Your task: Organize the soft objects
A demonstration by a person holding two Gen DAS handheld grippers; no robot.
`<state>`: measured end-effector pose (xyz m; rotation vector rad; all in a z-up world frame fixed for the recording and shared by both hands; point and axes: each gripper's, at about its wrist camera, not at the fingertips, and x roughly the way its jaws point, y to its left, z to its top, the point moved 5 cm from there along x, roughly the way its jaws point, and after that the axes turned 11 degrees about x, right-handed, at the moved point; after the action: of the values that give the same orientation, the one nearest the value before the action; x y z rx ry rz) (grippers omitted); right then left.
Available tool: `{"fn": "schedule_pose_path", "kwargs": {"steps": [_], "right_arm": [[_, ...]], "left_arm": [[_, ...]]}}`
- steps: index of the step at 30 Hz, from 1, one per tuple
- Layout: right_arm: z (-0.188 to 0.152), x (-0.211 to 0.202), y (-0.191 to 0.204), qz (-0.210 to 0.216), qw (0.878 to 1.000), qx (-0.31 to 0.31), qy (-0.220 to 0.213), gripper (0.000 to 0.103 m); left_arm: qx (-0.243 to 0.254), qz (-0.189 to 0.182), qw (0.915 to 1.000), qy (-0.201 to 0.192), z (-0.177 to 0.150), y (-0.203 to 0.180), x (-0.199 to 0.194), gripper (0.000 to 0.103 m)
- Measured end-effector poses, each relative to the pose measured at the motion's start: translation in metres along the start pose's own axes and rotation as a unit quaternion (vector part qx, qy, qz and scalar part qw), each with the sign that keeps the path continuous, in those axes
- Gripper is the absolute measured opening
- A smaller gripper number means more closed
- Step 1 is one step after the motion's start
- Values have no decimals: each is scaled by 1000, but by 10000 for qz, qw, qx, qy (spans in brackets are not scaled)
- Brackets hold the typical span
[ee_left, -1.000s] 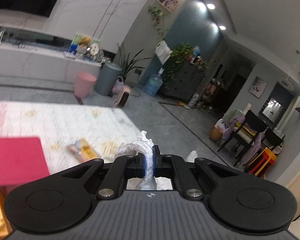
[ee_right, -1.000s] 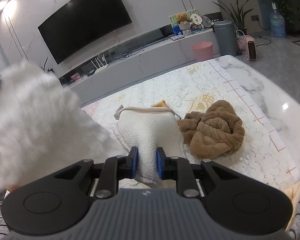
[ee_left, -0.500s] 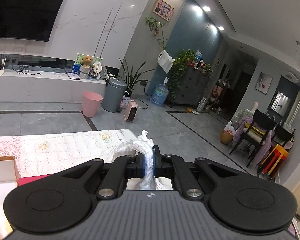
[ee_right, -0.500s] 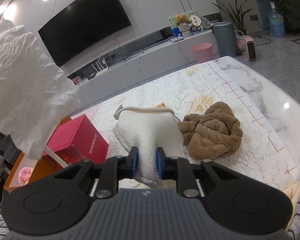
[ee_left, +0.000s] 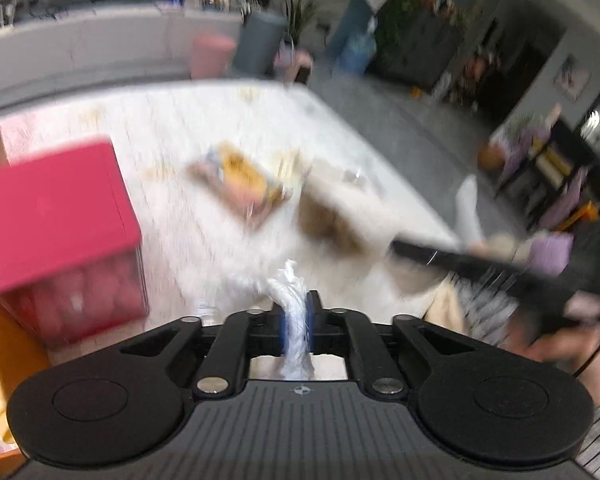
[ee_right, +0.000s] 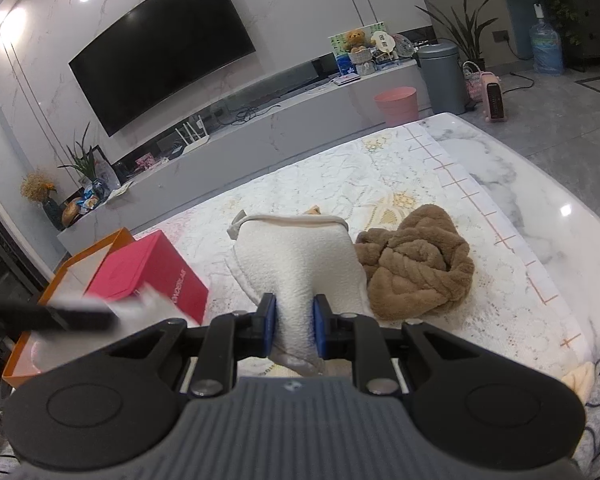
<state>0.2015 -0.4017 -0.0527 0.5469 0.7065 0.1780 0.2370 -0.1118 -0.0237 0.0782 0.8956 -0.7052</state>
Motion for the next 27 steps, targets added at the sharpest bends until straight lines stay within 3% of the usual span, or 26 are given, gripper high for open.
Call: {"fn": "schedule_pose_path", "kwargs": {"steps": [1,3,5,8,14,20,22,25,27], "right_arm": [[0,0,-1,-19,10000,1,-2,18],[1,-2,-3,-39,10000,33,0,18],[2,-4,-6,-56,10000,57,-11,18],[3,-4,-8,-75,9999,96,-27,18],[2,-2,-5,-80,10000,49,30,19],[1,1,-4,-90,9999,17,65,19],[1,0,-5,-78,9999,42,53,19],[2,-2,-8,-75,9999,91,32,19],[3,-3,-10,-61,9999,114,8,19]], "left_arm": [[46,52,9999,82,-4,3,6,27],[68,314,9995,44,-12,9,7,77],[48,568,9981,-217,-17,8,-1,84],[401,469,9978,-257,-23,1,-7,87],[564,242,9959,669,-49,-13,19,87],[668,657,9936,626,-68,-40,60,85],[617,1072,9906,590,-71,-39,71,82],[804,1475,9849,421,-71,-44,84,63],[1005,1808,9778,336,-76,-49,84,43]]}}
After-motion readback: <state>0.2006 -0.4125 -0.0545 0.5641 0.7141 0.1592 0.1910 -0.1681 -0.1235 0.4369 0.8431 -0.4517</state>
